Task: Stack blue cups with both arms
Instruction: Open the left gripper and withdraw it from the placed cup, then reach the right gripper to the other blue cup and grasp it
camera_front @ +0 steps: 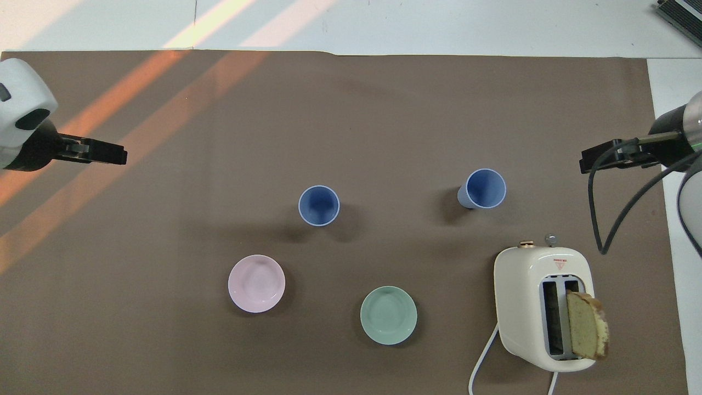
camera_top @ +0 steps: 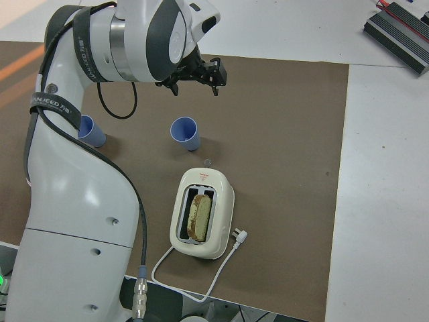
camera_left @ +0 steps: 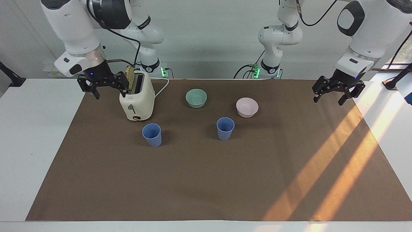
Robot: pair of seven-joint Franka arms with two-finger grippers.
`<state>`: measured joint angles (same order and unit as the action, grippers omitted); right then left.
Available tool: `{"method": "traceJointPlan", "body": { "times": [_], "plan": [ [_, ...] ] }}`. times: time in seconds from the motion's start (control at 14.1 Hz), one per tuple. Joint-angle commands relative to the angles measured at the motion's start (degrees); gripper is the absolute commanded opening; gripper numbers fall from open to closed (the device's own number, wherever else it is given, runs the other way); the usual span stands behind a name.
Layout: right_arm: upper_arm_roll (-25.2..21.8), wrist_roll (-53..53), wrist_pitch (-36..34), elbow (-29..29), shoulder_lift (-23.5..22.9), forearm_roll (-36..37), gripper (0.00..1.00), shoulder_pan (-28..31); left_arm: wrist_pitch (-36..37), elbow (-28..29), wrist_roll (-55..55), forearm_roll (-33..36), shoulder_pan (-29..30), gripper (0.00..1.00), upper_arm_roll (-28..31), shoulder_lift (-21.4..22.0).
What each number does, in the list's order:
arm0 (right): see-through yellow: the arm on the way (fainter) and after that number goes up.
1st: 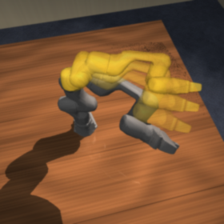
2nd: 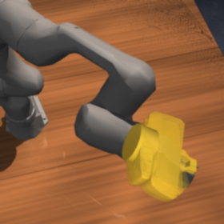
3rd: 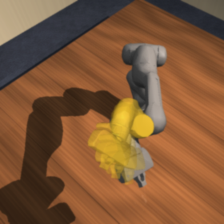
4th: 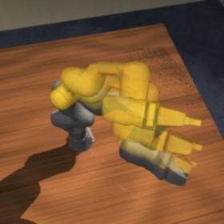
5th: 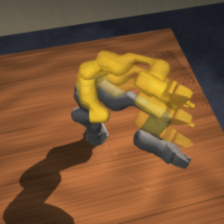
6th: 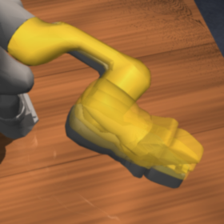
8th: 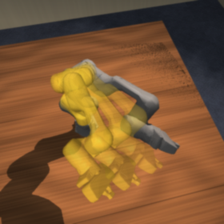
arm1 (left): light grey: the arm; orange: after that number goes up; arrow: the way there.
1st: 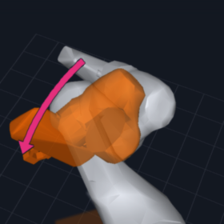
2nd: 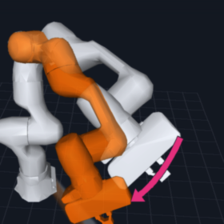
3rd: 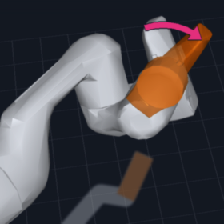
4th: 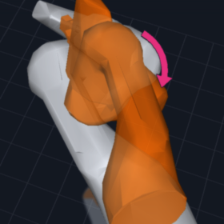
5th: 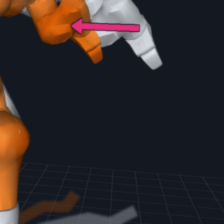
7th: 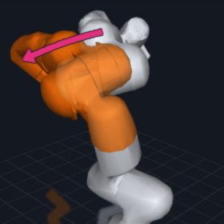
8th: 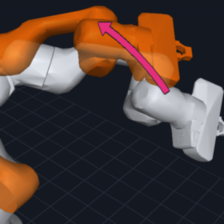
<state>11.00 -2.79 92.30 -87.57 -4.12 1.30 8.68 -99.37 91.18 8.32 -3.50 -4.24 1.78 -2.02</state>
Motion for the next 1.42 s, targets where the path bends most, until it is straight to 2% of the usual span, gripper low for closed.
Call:
{"method": "traceJointPlan", "body": {
  "times": [0.0,0.28,0.64,0.99,1.2,1.27,1.34],
  "plan": [
    [0.3,-1.2,4.2,-5.6,1.7,-0.8,1.00,0.5,1.5,-1.4,-0.1,1.0,-1.5,1.00,1.1,-0.7],
    [0.4,-0.4,9.8,-12.3,0.8,-0.8,1.00,-1.8,2.2,-1.4,-1.7,1.0,-2.9,1.00,2.3,-0.7],
    [0.4,0.9,23.6,-22.4,-1.4,-0.8,1.00,-3.9,4.4,-1.4,-4.0,1.0,-1.9,1.00,2.3,-0.5],
    [0.4,2.4,30.4,-23.3,-7.7,-0.7,1.00,-3.5,7.9,-1.1,-4.5,3.5,-1.6,1.00,2.3,0.9],
    [0.4,4.7,31.5,-23.4,-9.5,-0.7,1.00,-3.9,8.8,-1.1,-5.3,5.8,-1.7,1.00,1.6,1.7],
    [0.4,4.8,31.1,-23.4,-9.4,-0.7,0.20,-3.8,8.8,-1.1,-5.6,5.6,-1.7,1.00,1.4,2.0],
    [0.4,4.3,30.7,-23.4,-9.4,-0.7,0.00,-3.8,9.3,-1.3,-5.7,5.2,-1.6,1.00,1.4,2.3]
  ]
}}
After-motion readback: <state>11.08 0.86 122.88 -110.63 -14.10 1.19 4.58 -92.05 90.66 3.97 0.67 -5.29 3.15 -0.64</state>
